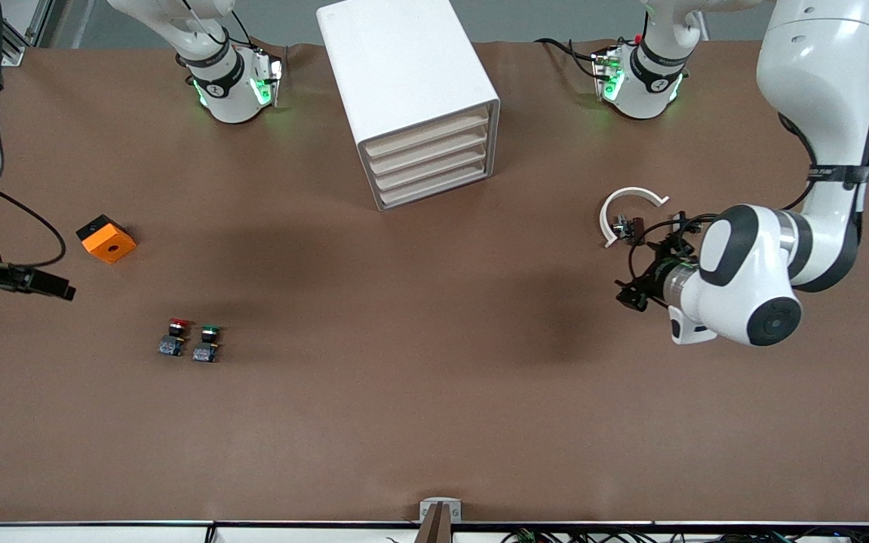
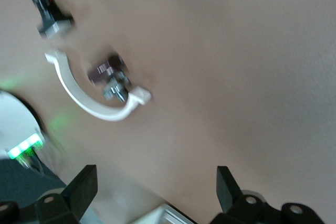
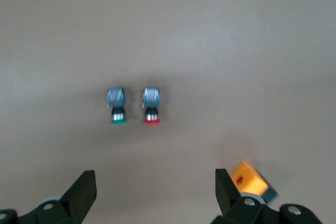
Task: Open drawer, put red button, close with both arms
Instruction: 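Reach the right gripper to the red button while the left gripper reaches the cabinet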
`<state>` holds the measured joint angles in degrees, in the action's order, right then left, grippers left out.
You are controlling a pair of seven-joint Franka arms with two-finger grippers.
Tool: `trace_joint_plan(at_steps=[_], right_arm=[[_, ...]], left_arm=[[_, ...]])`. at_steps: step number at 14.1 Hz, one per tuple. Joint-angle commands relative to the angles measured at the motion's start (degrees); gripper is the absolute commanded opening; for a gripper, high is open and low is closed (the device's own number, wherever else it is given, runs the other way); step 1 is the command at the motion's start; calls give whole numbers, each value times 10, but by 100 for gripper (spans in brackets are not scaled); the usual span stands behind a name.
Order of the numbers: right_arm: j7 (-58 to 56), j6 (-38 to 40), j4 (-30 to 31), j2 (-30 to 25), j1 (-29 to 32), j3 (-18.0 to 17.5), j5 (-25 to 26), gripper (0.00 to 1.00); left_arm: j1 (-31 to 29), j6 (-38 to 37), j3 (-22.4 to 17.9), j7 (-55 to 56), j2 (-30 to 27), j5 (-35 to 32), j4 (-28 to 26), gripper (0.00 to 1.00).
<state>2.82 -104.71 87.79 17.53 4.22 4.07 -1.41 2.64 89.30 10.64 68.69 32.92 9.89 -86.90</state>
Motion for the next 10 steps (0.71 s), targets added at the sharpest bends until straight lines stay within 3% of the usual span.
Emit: trace_joint_plan(at_steps=[1, 5, 10], right_arm=[[44, -115, 64, 19, 0, -6, -5, 100], [75, -216, 75, 91, -3, -6, -5, 100], [112, -292, 75, 152, -2, -6, -6, 100]], left_arm=[[-3, -6, 30, 126, 40, 36, 42, 100], [-2, -29, 64, 285, 81, 85, 55, 100], [21, -70, 68, 398, 114, 167, 55, 100]])
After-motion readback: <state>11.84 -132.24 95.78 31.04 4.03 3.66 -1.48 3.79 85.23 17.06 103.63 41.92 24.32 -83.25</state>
